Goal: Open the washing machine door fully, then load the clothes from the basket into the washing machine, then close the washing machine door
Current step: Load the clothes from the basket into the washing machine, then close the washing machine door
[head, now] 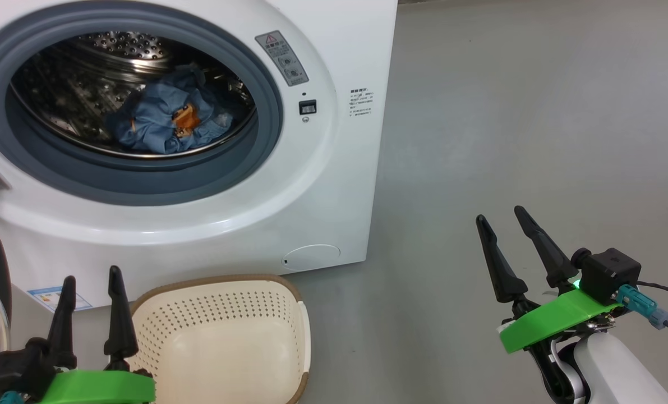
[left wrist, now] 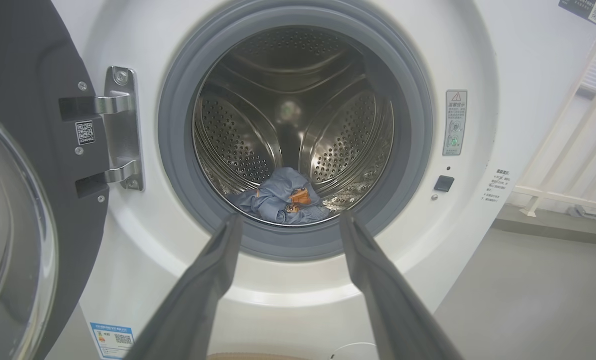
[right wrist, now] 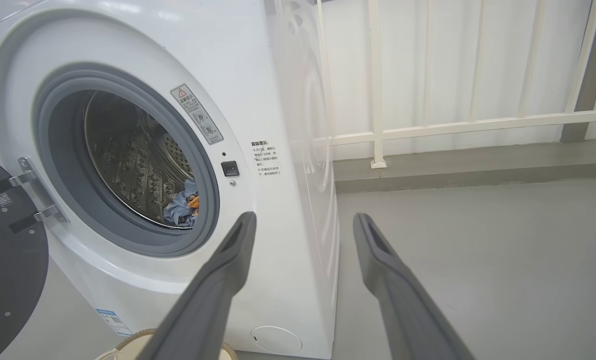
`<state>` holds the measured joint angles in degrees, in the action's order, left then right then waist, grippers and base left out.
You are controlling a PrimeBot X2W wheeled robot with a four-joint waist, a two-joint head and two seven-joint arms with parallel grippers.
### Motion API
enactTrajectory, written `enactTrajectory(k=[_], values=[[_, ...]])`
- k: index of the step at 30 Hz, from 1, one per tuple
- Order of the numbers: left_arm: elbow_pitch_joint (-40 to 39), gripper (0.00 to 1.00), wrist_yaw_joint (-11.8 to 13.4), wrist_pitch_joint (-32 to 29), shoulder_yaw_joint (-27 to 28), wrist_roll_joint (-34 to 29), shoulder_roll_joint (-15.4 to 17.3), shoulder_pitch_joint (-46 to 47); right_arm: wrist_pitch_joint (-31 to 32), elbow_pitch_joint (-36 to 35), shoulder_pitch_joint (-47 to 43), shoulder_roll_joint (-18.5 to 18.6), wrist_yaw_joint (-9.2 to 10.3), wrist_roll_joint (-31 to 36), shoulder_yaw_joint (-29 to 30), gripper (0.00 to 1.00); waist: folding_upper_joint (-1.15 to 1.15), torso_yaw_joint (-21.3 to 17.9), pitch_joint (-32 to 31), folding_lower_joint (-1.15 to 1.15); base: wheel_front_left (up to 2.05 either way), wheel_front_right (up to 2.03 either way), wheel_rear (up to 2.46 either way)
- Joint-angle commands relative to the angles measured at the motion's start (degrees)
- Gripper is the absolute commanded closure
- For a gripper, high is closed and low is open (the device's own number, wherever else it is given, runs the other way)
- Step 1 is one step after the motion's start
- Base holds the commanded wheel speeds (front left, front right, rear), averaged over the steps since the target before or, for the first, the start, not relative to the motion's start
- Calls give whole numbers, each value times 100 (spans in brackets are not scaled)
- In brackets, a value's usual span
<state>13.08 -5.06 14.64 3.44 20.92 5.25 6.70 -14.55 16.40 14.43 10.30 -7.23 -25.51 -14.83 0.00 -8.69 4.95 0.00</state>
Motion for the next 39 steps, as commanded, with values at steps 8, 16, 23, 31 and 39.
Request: enactTrajectory(k=[8, 16, 23, 31, 39], values=[[-176, 0, -39, 36, 228, -87, 35, 62, -45, -127, 24, 6, -25, -58, -108, 0, 0, -12, 3, 0, -5, 5, 0], [-221, 0, -56, 36, 258, -120, 5, 58, -45, -138, 21, -2, -25, -42, -96, 0, 0, 2, 23, 0, -87, 87, 0], [-229, 0, -72, 36, 290, -152, -14, 59, -45, -118, 20, -8, -25, -40, -104, 0, 0, 15, 22, 0, -182, 182, 0], [-234, 0, -98, 36, 303, -181, -31, 59, -45, -110, 30, 3, -25, -53, -113, 0, 0, 21, 34, 0, -130, 130, 0], [-221, 0, -115, 36, 315, -204, -45, 68, -45, -98, 30, 1, -25, -51, -113, 0, 0, 36, 38, 0, -36, 36, 0]])
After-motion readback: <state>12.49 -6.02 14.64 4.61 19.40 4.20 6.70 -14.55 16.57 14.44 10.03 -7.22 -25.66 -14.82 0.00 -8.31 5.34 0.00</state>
